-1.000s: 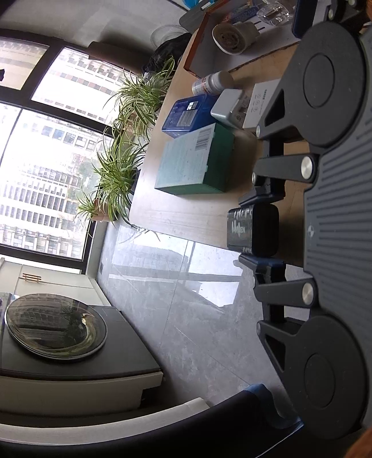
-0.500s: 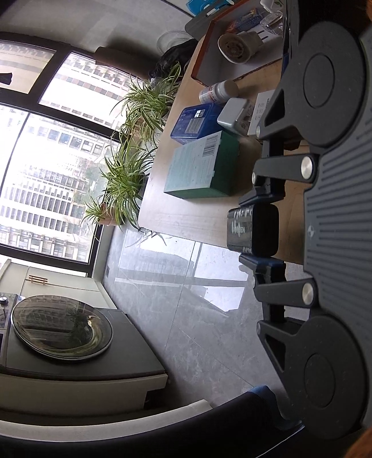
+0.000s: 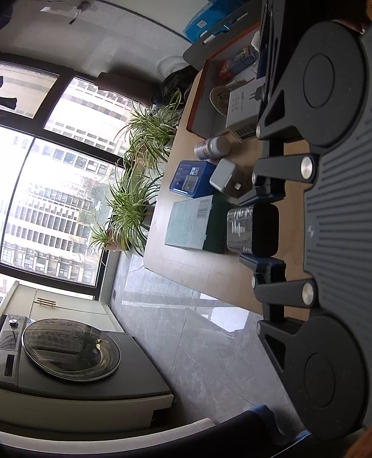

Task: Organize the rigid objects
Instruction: 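Carry the black charger over the tray with the left gripper while the right carries the box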

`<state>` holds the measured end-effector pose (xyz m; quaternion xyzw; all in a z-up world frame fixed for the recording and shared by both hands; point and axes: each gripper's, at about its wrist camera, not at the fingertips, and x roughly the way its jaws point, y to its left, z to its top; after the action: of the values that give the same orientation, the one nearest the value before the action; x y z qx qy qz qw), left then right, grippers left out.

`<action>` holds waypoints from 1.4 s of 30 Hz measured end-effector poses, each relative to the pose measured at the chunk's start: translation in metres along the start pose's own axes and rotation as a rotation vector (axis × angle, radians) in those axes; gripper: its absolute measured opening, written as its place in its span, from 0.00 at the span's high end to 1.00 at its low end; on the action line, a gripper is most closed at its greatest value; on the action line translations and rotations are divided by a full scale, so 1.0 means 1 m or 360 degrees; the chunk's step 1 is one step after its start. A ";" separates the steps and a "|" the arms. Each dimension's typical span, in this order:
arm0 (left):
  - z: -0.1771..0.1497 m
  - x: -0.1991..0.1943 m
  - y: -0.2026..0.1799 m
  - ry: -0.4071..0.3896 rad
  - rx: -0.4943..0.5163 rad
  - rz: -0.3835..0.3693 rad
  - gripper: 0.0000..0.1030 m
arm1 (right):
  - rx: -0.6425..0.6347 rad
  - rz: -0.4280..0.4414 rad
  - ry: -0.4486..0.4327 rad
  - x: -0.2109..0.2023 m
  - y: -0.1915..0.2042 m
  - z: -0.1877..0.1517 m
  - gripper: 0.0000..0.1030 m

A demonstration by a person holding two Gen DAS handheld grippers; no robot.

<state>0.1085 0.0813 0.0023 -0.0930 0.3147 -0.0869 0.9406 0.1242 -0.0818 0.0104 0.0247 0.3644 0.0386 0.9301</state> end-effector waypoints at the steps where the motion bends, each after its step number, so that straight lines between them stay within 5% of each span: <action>1: -0.001 -0.003 -0.004 -0.0004 0.0004 -0.0009 0.65 | 0.0009 -0.0001 -0.0007 -0.006 -0.006 -0.002 0.32; 18: -0.015 -0.030 -0.093 -0.0014 0.0157 -0.0128 0.65 | 0.0094 -0.0111 -0.0066 -0.073 -0.087 -0.025 0.32; 42: -0.035 -0.037 -0.172 0.0028 0.0306 -0.0273 0.65 | 0.0226 -0.0234 -0.0107 -0.109 -0.163 -0.042 0.32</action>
<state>0.0402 -0.0811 0.0353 -0.0284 0.3040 -0.1976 0.9315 0.0243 -0.2531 0.0412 0.0650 0.3355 -0.0564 0.9381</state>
